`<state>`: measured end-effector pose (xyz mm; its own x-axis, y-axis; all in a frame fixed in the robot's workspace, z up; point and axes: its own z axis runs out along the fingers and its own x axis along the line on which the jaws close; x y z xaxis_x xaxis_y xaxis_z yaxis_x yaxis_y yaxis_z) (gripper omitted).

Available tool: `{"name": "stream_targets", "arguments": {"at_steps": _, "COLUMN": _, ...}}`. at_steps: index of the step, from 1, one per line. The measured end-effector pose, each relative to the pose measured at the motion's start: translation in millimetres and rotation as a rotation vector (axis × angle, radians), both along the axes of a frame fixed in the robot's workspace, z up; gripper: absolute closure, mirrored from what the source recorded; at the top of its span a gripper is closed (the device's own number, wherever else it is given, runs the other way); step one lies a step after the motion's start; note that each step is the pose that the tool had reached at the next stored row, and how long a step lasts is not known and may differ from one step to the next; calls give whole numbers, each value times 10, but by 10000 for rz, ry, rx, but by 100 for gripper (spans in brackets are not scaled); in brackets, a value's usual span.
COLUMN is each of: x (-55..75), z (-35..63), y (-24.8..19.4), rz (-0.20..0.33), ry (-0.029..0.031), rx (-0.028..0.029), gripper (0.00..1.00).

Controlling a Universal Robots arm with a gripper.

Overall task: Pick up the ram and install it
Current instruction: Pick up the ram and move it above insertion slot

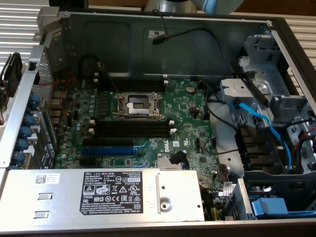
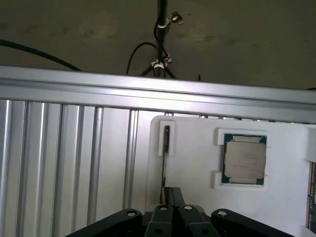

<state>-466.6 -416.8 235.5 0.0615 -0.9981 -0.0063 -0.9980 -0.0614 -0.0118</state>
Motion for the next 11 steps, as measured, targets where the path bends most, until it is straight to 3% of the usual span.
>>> {"name": "stream_targets", "arguments": {"at_steps": 2, "x": 1, "z": -15, "y": -2, "rz": 2, "ry": -39, "rx": 0, "gripper": 90}}
{"name": "stream_targets", "arguments": {"at_steps": 11, "x": -2, "z": -122, "y": -2, "rz": 1, "ry": -51, "rx": -3, "gripper": 90}}
